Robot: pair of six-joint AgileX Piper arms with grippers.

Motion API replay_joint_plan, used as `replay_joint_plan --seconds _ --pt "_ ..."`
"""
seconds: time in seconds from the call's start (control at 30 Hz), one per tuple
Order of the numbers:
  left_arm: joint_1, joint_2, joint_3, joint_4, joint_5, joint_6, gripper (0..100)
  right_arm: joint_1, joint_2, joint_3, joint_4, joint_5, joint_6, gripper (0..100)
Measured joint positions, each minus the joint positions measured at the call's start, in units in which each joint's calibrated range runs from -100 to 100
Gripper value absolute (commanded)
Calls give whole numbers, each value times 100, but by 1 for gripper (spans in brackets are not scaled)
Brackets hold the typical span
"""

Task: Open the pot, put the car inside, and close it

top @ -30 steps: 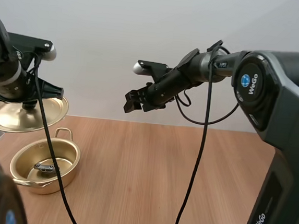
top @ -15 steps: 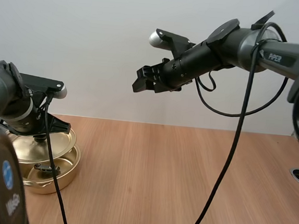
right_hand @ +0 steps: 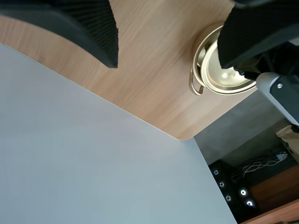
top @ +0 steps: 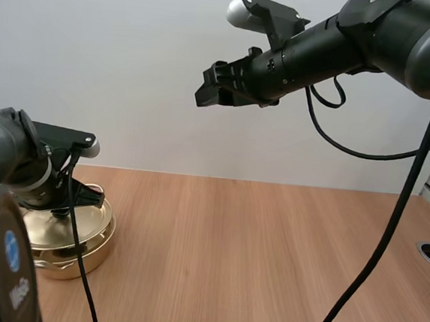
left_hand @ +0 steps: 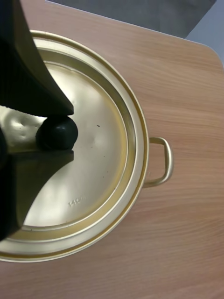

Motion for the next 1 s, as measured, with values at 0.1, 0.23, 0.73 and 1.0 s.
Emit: replay_joint_plan --seconds 0.1,0.23,0.73,1.0 --pt "0 17 191 0 -447 0 0 0 -160 0 -30 109 24 100" --pt "0 56 196 0 -527 9 0 0 -271 0 -70 251 103 100" --pt "0 56 212 -441 -564 192 0 0 -313 0 -70 409 103 100" --pt "0 56 678 -401 -1250 329 0 0 -313 0 -70 409 103 100"
